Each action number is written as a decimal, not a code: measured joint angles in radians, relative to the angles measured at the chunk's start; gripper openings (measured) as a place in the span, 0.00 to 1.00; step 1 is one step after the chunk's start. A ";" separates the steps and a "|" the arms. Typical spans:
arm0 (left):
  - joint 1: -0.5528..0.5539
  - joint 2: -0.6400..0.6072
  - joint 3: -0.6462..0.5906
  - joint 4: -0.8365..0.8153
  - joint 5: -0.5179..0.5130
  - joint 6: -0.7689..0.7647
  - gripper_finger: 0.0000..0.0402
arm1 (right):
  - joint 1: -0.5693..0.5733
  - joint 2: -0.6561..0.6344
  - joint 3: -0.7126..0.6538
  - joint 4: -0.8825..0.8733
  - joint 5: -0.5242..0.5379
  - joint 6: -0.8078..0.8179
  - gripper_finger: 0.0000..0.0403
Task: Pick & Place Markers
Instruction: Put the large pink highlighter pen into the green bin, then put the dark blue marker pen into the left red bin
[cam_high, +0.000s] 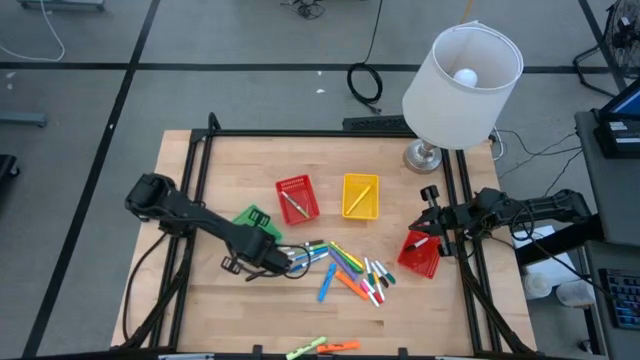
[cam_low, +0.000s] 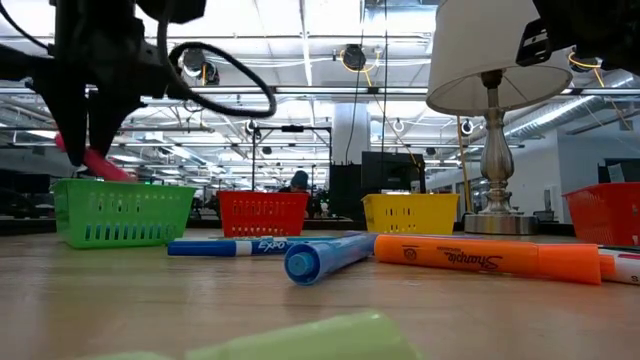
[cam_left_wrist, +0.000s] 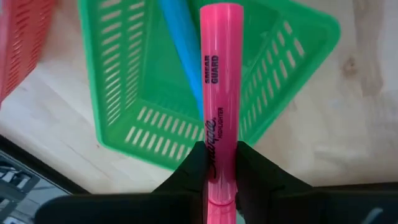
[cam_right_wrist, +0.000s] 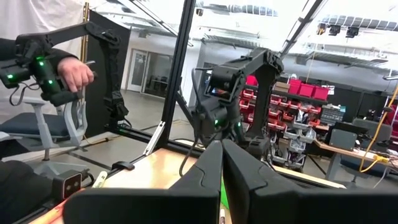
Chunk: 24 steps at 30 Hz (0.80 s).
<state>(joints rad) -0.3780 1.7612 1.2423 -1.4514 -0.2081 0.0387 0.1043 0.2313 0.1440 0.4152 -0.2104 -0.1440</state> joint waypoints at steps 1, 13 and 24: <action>0.004 0.006 0.000 0.002 0.000 0.010 0.13 | 0.000 0.000 0.000 0.000 0.000 0.000 0.00; 0.038 0.022 0.000 0.002 -0.002 0.035 0.24 | 0.000 0.000 0.000 -0.001 -0.003 0.001 0.00; 0.038 0.022 0.004 0.002 -0.002 -0.023 0.43 | 0.000 0.000 0.000 0.000 -0.003 0.008 0.00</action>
<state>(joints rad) -0.3397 1.7828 1.2461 -1.4498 -0.2102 0.0160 0.1043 0.2310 0.1440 0.4149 -0.2138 -0.1359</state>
